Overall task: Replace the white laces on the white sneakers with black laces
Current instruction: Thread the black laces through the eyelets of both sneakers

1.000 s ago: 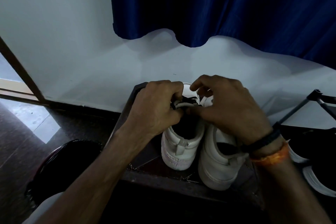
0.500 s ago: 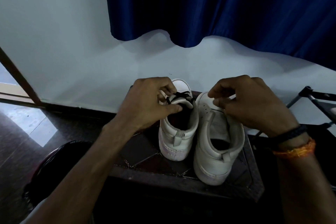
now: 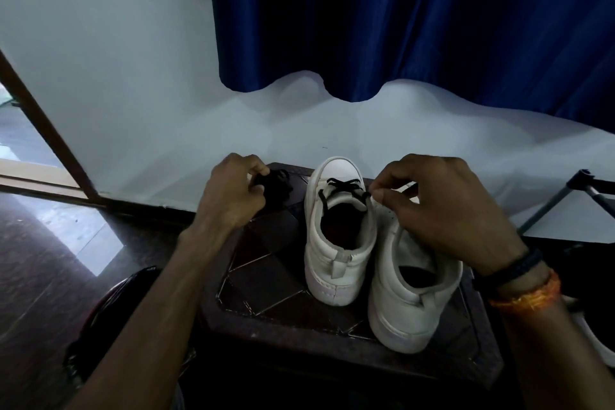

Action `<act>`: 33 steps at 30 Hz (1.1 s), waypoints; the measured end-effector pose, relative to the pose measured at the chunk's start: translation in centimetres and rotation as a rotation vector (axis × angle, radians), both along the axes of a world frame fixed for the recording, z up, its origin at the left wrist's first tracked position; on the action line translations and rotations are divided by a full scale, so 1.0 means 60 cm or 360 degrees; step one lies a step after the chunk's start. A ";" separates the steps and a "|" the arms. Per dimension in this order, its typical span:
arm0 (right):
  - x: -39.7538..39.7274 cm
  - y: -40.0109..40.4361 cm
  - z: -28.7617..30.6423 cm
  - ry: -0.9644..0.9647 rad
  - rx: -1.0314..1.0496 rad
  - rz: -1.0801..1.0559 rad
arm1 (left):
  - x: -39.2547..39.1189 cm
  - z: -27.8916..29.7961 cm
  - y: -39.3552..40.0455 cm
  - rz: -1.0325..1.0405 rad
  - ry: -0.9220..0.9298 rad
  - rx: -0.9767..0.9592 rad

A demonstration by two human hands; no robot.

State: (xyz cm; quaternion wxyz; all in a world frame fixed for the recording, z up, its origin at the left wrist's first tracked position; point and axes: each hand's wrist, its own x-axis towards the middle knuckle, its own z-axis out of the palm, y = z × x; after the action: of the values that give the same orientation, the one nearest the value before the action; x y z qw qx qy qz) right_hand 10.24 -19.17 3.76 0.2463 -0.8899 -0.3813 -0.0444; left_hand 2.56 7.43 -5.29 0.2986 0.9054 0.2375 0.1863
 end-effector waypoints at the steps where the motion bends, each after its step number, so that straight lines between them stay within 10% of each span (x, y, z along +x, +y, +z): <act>1: -0.001 0.006 -0.001 0.0004 0.0005 0.0015 | 0.003 -0.006 0.001 -0.0027 0.0053 0.0038; 19: -0.010 0.028 -0.011 -0.0063 0.0071 0.0035 | 0.024 -0.022 -0.025 -0.0082 0.0160 0.0258; 33: -0.020 0.034 -0.006 -0.0037 0.0684 -0.0042 | -0.016 0.080 -0.071 -0.0394 -0.0781 -0.0977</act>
State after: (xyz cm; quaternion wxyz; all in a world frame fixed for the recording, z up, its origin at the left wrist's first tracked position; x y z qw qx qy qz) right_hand 9.03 -17.12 3.38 0.4254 -0.8213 -0.3541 -0.1383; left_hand 1.58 3.15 -0.48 0.6228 0.7247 0.0929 0.2799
